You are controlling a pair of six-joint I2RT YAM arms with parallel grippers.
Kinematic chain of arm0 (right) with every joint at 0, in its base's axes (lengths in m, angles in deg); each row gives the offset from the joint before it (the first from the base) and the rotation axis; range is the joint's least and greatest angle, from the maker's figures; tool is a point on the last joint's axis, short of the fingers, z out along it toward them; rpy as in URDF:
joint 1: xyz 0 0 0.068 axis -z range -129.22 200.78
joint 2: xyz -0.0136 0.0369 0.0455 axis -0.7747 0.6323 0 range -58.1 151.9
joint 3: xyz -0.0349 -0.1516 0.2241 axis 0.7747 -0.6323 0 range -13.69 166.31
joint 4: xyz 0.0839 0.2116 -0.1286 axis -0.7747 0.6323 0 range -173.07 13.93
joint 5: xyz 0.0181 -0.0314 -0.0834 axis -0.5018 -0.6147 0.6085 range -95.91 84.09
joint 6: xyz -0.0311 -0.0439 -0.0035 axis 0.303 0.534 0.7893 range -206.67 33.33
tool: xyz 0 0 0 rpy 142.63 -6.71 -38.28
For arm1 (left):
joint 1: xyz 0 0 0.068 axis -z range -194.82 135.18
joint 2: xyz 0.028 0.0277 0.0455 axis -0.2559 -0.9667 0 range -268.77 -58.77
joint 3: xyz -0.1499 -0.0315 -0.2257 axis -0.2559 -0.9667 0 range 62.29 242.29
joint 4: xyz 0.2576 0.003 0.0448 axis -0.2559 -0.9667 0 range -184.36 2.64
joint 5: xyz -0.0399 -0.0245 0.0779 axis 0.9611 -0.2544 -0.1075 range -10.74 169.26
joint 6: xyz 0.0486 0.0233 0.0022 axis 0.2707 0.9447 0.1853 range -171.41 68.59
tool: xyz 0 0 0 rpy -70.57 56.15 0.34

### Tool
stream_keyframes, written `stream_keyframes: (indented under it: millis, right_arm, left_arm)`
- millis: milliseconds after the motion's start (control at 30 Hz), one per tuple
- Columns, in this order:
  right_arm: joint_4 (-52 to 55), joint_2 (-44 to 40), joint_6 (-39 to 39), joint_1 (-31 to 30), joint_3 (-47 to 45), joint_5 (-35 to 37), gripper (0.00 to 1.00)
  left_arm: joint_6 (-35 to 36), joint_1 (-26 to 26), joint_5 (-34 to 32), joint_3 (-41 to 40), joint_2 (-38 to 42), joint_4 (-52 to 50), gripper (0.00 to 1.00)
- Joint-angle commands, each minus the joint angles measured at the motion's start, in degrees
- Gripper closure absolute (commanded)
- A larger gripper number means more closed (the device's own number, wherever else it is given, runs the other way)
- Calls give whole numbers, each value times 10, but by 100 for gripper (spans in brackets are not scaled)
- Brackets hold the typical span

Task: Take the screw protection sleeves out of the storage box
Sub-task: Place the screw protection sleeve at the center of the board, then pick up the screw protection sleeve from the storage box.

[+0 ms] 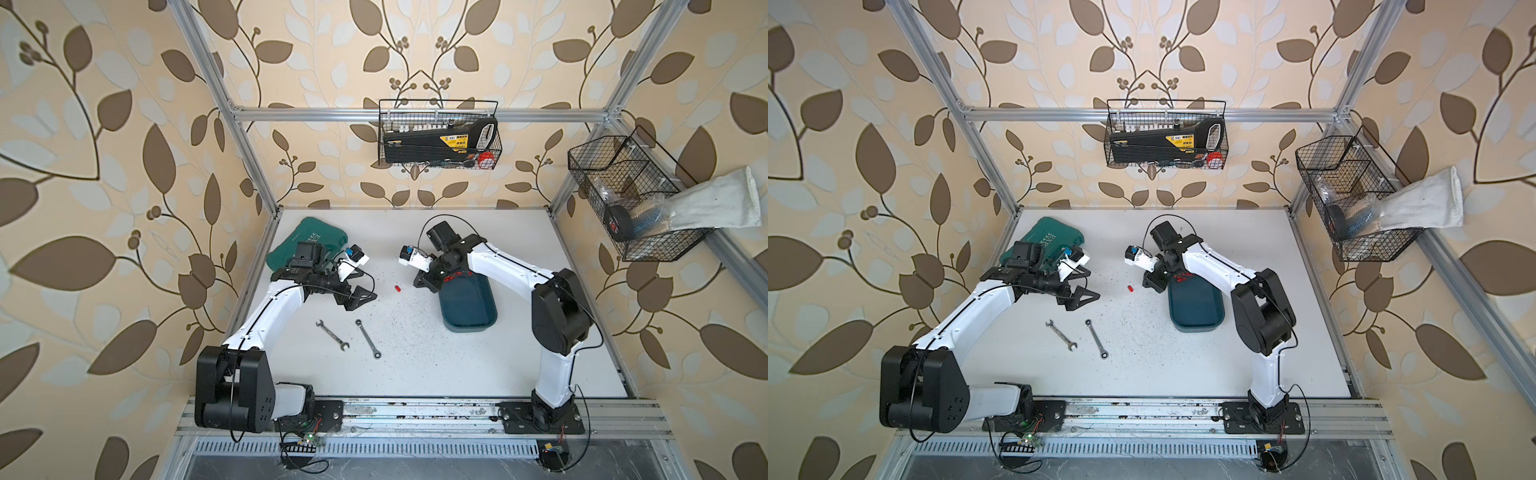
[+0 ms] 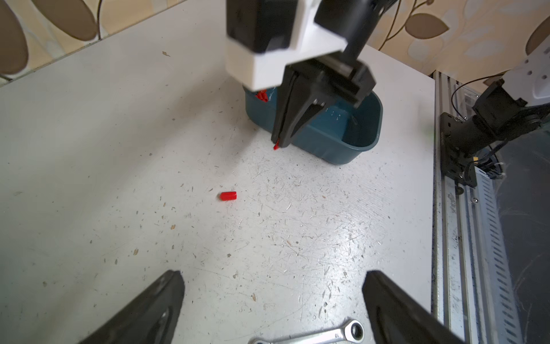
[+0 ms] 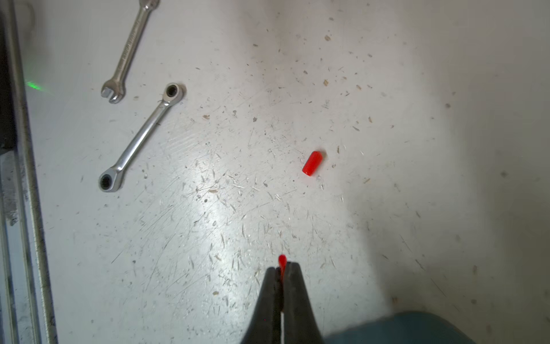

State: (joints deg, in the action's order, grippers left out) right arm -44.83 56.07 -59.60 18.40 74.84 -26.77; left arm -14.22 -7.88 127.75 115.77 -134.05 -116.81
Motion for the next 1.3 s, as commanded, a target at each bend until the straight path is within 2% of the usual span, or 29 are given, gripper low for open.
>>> stream_keyframes:
  millis: [0, 333, 567, 700, 933, 1133, 1267]
  right_arm:
    - [-28, 46, -52, -15, 22, 46, 97]
    - [-30, 121, -82, -29, 69, 70, 82]
    - [-10, 113, -68, -22, 83, 48, 60]
    - [16, 70, -33, -9, 78, 23, 54]
    - [78, -57, 45, 34, 28, -8, 51]
    - [65, -159, 56, 98, -64, 28, 51]
    - [8, -199, 37, 139, -131, 79, 51]
  left_arm:
    - [-3, -8, 24, 10, 21, 3, 1]
    - [-3, -8, 29, 10, 20, 2, 1]
    - [-5, -8, 38, 10, 13, 1, 1]
    - [-14, -8, 48, 10, 9, 9, 1]
    - [-38, 7, 57, 7, 3, 36, 1]
    - [-15, 57, 33, 11, -27, 48, 1]
    - [-12, 87, 21, 25, -60, 52, 1]
